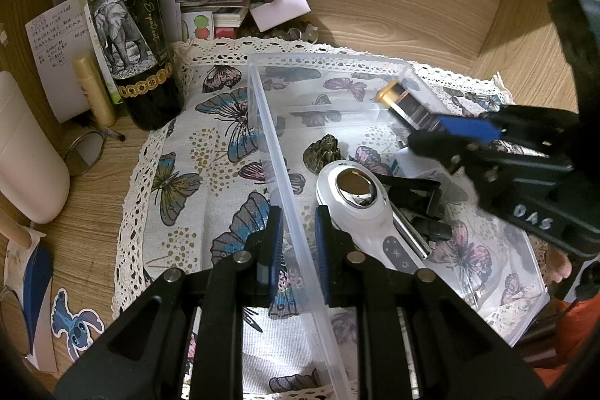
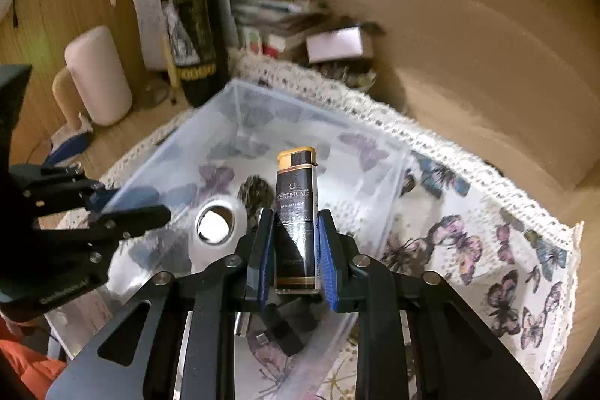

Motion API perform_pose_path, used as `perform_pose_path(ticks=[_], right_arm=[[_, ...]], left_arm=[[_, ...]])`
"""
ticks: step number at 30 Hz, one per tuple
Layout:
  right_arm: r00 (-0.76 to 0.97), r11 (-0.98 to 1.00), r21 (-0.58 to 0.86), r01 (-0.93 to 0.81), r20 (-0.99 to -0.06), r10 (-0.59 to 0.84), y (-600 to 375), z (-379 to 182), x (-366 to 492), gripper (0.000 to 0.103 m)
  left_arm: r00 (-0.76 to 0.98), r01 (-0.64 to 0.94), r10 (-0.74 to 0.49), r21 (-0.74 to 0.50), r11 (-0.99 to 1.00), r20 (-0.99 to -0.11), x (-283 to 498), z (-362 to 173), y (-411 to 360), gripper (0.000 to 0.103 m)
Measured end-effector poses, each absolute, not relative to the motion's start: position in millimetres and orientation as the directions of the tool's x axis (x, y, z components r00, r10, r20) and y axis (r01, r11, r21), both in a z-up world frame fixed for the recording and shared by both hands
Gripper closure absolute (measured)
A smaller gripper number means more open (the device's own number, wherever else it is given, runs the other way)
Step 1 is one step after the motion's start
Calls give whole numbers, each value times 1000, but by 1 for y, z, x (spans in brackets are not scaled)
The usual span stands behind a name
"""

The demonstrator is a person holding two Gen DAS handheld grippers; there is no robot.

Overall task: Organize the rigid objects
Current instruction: 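Lower the black tube into the box and open the right tool, then grasp the silver keys on the cloth with the right tool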

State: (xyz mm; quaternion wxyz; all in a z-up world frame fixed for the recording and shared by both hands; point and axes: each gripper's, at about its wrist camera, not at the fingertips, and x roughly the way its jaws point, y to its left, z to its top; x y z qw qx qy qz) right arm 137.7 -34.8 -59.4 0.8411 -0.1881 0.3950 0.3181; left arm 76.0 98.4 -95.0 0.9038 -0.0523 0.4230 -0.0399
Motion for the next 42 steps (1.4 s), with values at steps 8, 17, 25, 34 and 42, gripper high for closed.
perform_pose_path(ticks=[8,17,25,34,42], right_arm=[[495,735,-63,-676,-776,390,-40,-54,137,75],[593,792,-66,-607,-701,396,-70,-16,139,68],[666,865,-83,-494,-676,316,-110,-2,155,55],[583,894,-61,-443,-777,236,-129,-46,177,50],[480,900,-60,-432,-860,173,-127,-96,192,50]], left_arm=[[639,27,-115,-127,991,-760,76,-95,99,87],[639,28,-116,-128,991,-760,76,-95,99,86],[640,28,-116,-127,991,-760,76,-95,98,87],[640,27,-116,-128,991,-760,75,-95,98,86],[640,28,-116,-127,991,-760,75,-95,98,86]])
